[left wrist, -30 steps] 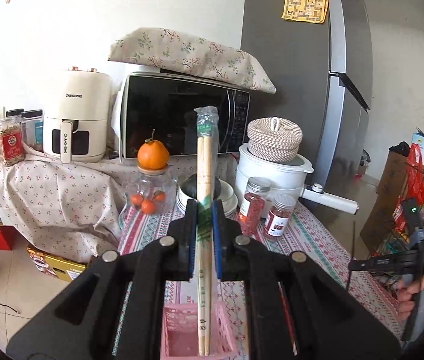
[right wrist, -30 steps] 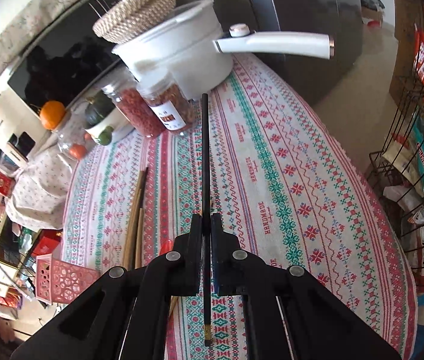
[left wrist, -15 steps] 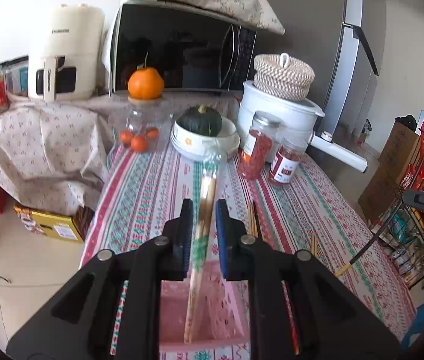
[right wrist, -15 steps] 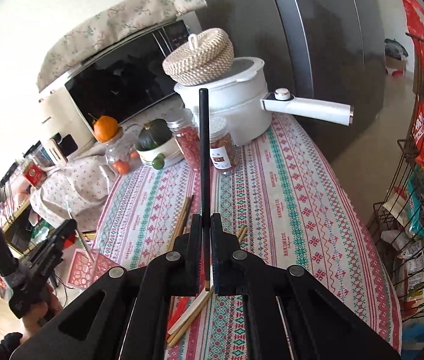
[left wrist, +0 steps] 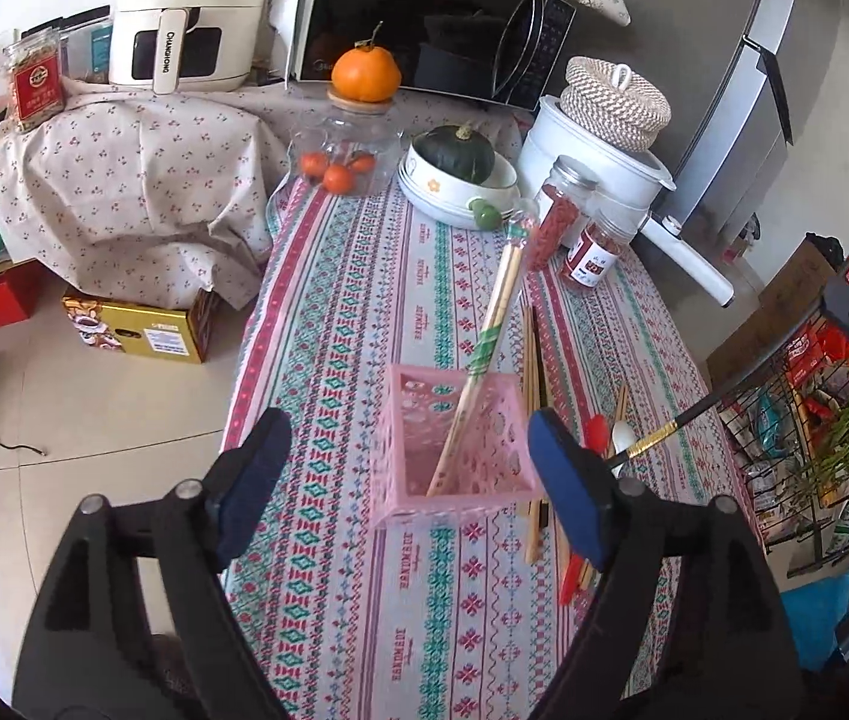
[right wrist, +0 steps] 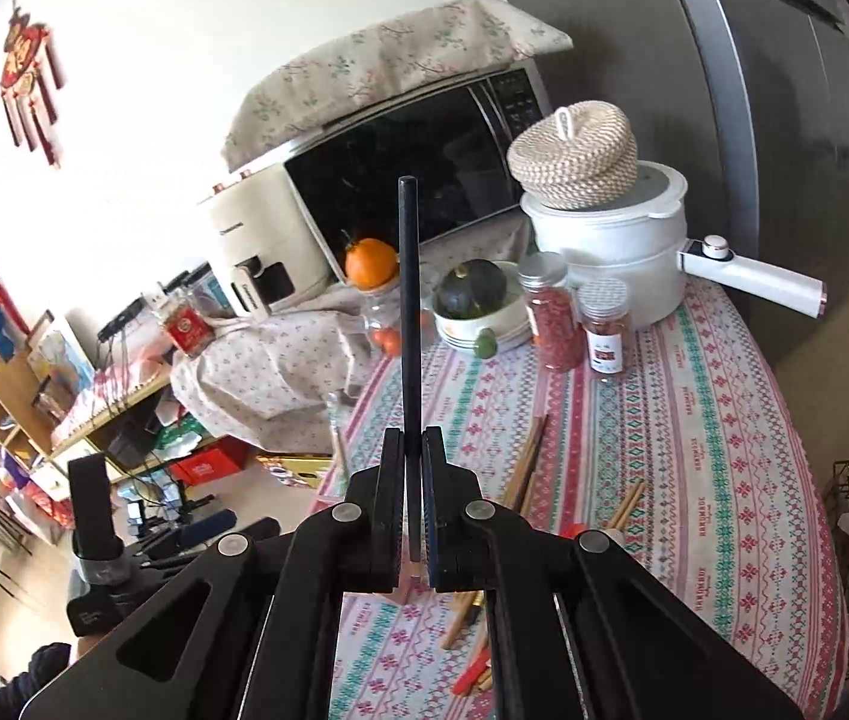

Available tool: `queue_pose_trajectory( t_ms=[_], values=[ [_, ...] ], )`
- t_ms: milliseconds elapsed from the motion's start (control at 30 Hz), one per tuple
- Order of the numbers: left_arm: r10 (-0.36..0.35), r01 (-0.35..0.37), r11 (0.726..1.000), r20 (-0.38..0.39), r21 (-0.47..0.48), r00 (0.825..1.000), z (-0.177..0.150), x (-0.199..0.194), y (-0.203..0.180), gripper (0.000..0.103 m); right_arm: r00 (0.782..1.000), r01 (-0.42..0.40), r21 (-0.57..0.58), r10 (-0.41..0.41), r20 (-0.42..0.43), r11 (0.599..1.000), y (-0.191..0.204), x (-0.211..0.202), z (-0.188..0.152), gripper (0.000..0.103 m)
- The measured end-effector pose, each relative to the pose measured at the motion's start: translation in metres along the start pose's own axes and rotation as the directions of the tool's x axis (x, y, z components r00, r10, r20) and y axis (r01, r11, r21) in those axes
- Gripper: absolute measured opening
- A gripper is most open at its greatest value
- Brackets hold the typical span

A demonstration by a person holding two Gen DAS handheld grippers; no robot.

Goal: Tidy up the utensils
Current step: 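Insert the black chopstick into the pink basket and open the right tool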

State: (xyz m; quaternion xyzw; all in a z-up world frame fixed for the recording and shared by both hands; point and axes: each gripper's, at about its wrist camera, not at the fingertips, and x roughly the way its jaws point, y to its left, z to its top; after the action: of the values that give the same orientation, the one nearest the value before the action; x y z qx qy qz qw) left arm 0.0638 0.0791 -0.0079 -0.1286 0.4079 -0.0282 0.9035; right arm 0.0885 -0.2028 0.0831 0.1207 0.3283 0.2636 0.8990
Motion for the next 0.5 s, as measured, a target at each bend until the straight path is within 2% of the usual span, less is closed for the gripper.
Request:
queue_pose_trajectory(
  t_ms=[233, 267, 333, 500],
  values=[
    [0.034, -0.031, 0.998, -0.058, 0.046, 0.998, -0.013, 0.000, 0.011, 0.087, 0.998, -0.061, -0.003, 0.061, 0.014, 0.998, 0.029, 0.025, 0.002, 0.005],
    [0.044, -0.041, 0.998, -0.064, 0.054, 0.997, -0.014, 0.001, 0.012, 0.089, 0.998, -0.061, 0.002, 0.061, 0.005, 0.998, 0.032, 0.032, 0.002, 0.005],
    [0.064, -0.059, 0.996, -0.072, 0.066, 0.995, -0.016, 0.001, 0.013, 0.101, 0.998, -0.061, 0.011, 0.061, -0.015, 0.998, 0.035, 0.046, 0.000, 0.005],
    [0.068, -0.062, 0.994, -0.075, 0.090, 0.995, -0.017, 0.001, 0.013, 0.101, 0.995, -0.027, 0.006, 0.028, -0.097, 1.000, 0.041, 0.085, -0.007, 0.005]
  ],
)
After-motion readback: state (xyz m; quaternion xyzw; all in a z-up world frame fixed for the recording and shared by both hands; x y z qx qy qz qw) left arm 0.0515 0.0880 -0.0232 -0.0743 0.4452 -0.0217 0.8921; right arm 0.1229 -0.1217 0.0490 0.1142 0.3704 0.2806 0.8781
